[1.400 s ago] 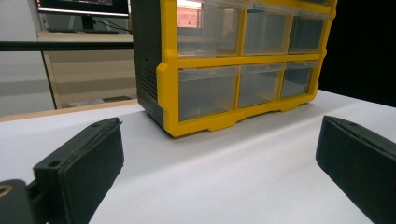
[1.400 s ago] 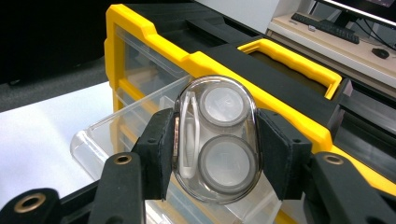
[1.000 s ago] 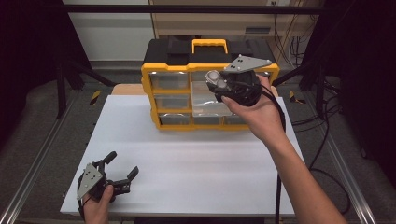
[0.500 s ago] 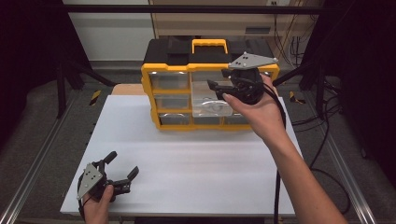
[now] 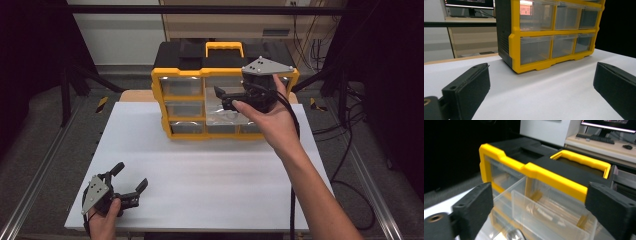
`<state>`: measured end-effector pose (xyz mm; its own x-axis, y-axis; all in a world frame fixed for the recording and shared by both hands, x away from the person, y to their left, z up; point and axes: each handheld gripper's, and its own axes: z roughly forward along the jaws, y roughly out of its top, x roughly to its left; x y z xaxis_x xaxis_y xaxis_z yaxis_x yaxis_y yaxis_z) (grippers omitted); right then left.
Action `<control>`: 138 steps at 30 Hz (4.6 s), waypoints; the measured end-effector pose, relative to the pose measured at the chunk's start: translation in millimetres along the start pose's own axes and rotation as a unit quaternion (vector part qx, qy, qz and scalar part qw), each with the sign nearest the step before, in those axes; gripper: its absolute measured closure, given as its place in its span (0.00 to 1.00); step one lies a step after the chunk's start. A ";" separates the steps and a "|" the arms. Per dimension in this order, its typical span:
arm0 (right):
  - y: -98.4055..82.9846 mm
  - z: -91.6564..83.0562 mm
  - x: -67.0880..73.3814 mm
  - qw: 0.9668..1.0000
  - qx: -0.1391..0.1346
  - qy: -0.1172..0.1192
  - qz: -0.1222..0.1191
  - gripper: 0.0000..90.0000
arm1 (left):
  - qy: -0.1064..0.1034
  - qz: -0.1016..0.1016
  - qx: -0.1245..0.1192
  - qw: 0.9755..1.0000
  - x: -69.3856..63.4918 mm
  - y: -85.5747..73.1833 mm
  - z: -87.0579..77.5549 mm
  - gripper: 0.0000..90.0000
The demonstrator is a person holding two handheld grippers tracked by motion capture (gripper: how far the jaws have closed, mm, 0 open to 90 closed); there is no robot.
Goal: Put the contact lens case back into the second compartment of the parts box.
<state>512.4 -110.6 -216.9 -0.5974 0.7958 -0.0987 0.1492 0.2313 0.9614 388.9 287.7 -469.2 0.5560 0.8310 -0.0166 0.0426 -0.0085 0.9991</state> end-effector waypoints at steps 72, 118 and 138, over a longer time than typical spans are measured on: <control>-102.0 -101.9 -75.4 0.995 -0.073 -0.025 0.061 0.05 | 0.013 -0.008 0.008 1.000 6.4 -2.5 -2.7 0.01; -262.2 -121.0 -82.0 0.995 -0.041 -0.035 0.089 0.03 | -0.001 -0.026 0.025 0.999 3.7 -2.5 -9.9 0.01; -288.5 -99.4 -49.6 0.996 -0.024 -0.001 0.082 0.03 | 0.003 -0.030 0.023 0.999 8.2 -2.2 -16.4 0.01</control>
<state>420.7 -272.4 -463.8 -0.5674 0.8212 0.0597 0.2057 0.0712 0.9760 379.8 303.6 -470.9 0.5467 0.8338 -0.0766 0.1148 0.0160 0.9933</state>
